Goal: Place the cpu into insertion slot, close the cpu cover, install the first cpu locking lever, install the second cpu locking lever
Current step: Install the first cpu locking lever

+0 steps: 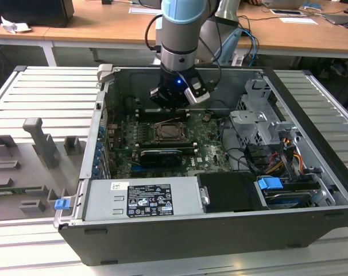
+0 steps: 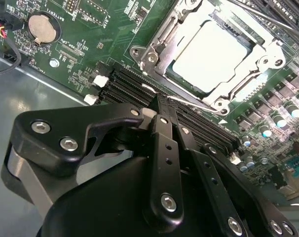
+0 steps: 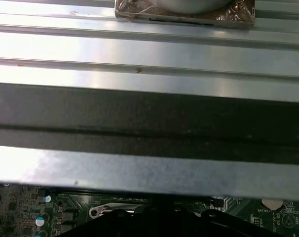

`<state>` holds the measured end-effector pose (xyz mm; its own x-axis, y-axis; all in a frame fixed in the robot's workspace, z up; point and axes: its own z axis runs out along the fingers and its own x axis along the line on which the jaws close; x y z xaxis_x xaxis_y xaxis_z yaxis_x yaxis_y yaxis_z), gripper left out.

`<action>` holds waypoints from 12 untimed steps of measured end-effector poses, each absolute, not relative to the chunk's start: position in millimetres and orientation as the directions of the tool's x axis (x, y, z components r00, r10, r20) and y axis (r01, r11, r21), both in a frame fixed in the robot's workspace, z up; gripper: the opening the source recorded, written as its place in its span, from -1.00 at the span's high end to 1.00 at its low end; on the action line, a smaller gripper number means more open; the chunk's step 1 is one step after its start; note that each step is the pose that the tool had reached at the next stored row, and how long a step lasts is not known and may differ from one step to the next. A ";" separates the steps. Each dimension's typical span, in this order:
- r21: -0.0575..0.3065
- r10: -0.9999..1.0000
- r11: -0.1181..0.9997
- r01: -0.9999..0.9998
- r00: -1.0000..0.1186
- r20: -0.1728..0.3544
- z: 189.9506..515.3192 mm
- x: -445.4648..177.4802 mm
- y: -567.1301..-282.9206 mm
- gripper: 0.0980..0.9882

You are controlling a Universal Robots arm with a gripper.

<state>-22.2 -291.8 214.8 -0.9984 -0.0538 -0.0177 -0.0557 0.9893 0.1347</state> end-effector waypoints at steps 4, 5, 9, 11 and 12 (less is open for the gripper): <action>0.132 -0.054 0.990 -0.056 -0.998 -0.018 211.6 -20.5 -291.8 0.98; 0.132 -0.054 0.990 -0.056 -0.998 -0.018 211.0 -20.3 -291.8 0.98; 0.123 -0.054 0.991 -0.056 -0.998 -0.017 207.9 -19.2 -291.8 0.98; 0.118 -0.054 0.991 -0.056 -0.998 -0.017 206.4 -18.8 -291.8 0.98; 0.115 -0.054 0.992 -0.056 -0.998 -0.017 205.7 -18.7 -291.8 0.98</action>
